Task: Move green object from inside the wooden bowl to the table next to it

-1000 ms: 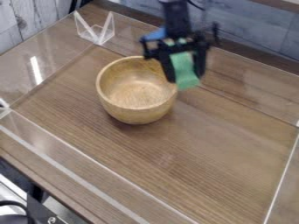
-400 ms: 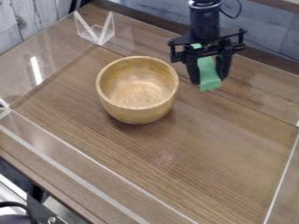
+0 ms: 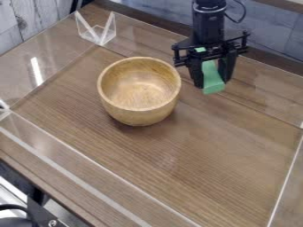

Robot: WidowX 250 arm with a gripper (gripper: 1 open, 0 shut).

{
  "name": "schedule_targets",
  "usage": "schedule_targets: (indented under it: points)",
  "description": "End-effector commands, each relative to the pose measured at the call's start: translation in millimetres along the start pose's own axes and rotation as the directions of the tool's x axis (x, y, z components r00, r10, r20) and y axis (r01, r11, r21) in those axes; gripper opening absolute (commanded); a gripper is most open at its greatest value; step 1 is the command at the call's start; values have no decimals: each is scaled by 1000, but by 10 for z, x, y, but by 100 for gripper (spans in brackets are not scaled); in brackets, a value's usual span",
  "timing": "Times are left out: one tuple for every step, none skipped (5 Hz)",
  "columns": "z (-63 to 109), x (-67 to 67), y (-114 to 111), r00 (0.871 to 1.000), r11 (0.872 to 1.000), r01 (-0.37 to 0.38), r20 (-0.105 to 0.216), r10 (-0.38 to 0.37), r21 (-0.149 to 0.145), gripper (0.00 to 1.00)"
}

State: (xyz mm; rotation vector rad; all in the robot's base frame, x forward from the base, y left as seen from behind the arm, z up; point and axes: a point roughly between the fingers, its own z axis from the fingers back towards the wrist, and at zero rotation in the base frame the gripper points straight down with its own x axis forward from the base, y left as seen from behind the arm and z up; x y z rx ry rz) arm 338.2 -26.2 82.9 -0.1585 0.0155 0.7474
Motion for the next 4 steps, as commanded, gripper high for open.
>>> schedule_targets:
  points:
    - [149, 85, 5, 999, 1000, 11, 46, -10, -26, 0]
    - [188, 104, -30, 999, 1000, 0, 53, 1, -19, 0]
    - [230, 117, -70, 998, 1000, -12, 58, 13, -14, 0]
    - [261, 132, -107, 998, 1000, -22, 65, 23, -7, 0]
